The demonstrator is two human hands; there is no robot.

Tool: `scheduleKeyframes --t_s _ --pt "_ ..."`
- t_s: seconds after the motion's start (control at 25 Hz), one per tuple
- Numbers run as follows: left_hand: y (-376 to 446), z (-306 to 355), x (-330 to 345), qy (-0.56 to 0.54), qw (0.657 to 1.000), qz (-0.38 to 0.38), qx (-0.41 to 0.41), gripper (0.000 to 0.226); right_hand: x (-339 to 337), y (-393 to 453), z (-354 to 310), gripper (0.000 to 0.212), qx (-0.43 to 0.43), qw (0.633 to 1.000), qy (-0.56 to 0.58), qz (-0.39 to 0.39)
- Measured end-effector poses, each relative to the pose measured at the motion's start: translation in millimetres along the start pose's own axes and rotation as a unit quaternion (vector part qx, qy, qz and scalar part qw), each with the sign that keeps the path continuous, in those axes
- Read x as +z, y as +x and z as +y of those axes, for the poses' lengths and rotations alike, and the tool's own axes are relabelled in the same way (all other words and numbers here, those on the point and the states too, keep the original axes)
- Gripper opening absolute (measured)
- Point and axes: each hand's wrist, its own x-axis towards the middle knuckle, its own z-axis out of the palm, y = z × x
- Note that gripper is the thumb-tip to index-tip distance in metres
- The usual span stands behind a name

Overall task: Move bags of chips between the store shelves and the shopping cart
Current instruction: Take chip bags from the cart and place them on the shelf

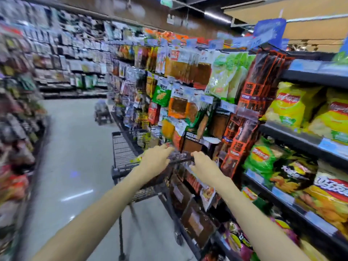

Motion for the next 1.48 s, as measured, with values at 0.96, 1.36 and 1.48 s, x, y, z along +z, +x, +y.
scheduleKeyframes --t_s 0.96,1.36,1.48 --pt "-241.2 -482.9 -0.1 0.045 0.926 -0.08 -0.367 0.043 262.5 246.3 -469.4 0.047 -0.295 0.936 0.054 -0.185" --pt "-45.8 -646.1 39.7 0.039 0.933 -0.073 -0.349 0.041 270.7 495.9 -465.5 0.046 -0.257 0.955 0.06 -0.138" --pt "-1.7 -676.8 61.3 0.016 0.939 -0.096 -0.33 0.041 288.4 538.3 -458.1 0.043 -0.243 0.955 0.059 -0.161"
